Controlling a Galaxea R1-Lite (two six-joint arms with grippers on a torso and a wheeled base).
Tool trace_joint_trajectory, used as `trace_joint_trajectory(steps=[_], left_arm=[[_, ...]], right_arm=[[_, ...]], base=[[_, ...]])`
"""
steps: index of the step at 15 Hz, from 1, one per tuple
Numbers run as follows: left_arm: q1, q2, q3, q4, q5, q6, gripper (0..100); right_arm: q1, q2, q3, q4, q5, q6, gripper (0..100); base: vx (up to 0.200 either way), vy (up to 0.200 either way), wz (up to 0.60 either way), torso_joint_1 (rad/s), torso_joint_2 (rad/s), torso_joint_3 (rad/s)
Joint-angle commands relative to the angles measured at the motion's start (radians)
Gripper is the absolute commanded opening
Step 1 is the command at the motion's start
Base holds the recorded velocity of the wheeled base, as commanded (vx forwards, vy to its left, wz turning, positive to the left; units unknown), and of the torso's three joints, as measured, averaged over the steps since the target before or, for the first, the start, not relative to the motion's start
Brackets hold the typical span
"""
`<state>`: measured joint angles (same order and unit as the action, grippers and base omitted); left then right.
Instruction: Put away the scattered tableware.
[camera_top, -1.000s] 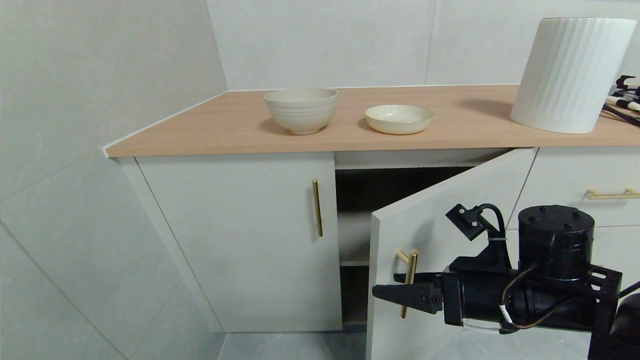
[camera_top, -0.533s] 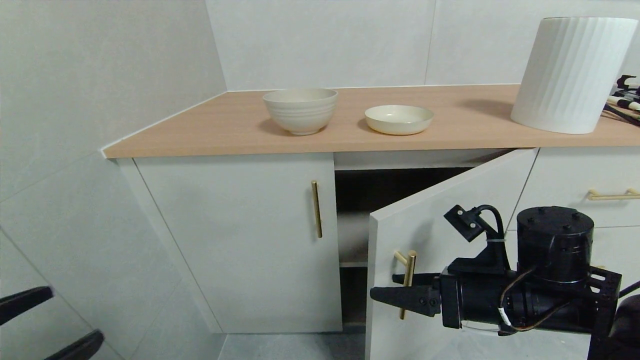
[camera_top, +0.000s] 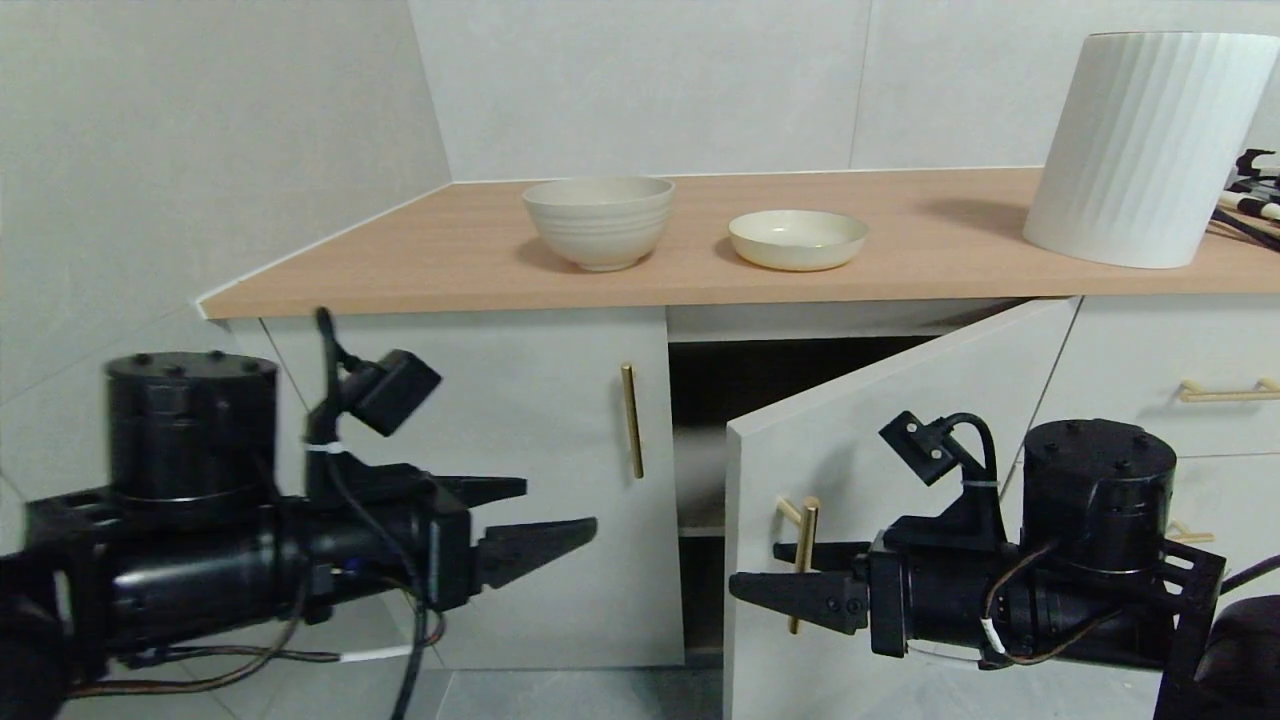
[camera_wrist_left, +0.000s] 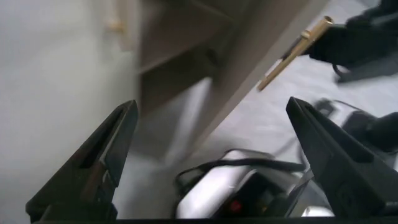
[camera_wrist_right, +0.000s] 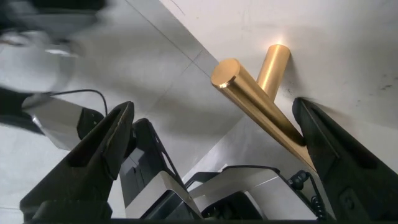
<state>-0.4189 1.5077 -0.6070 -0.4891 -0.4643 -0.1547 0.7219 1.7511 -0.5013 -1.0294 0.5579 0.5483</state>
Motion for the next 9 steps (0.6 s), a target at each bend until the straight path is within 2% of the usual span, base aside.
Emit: trace_joint_trajectory(steps=[1, 2, 3, 5, 8, 9], left_arm=[[-0.087, 0.348, 0.018, -0.233, 0.006, -0.063, 100], [-0.089, 0.385, 0.029, -0.286, 0.013, -0.077, 100], [-0.090, 0.410, 0.035, -0.319, 0.015, -0.085, 0], [-0.101, 0.410, 0.030, -0.327, 0.015, -0.086, 0], [-0.107, 0.419, 0.006, -0.434, 0.093, -0.094, 0], [-0.107, 0.419, 0.006, -0.434, 0.093, -0.094, 0]], right_arm=[[0.010, 0.011, 0.001, 0.006, 0.002, 0.001, 100], [0.014, 0.013, 0.001, 0.006, 0.002, 0.001, 100], [0.014, 0.016, 0.001, 0.006, 0.002, 0.001, 100], [0.014, 0.016, 0.001, 0.006, 0.002, 0.001, 100], [0.014, 0.016, 0.003, 0.006, 0.000, 0.001, 100], [0.014, 0.016, 0.003, 0.006, 0.000, 0.001, 100]], base=[[0.000, 0.000, 0.00, 0.000, 0.00, 0.000], [0.000, 0.000, 0.00, 0.000, 0.00, 0.000], [0.000, 0.000, 0.00, 0.000, 0.00, 0.000], [0.000, 0.000, 0.00, 0.000, 0.00, 0.000], [0.000, 0.000, 0.00, 0.000, 0.00, 0.000], [0.000, 0.000, 0.00, 0.000, 0.00, 0.000]])
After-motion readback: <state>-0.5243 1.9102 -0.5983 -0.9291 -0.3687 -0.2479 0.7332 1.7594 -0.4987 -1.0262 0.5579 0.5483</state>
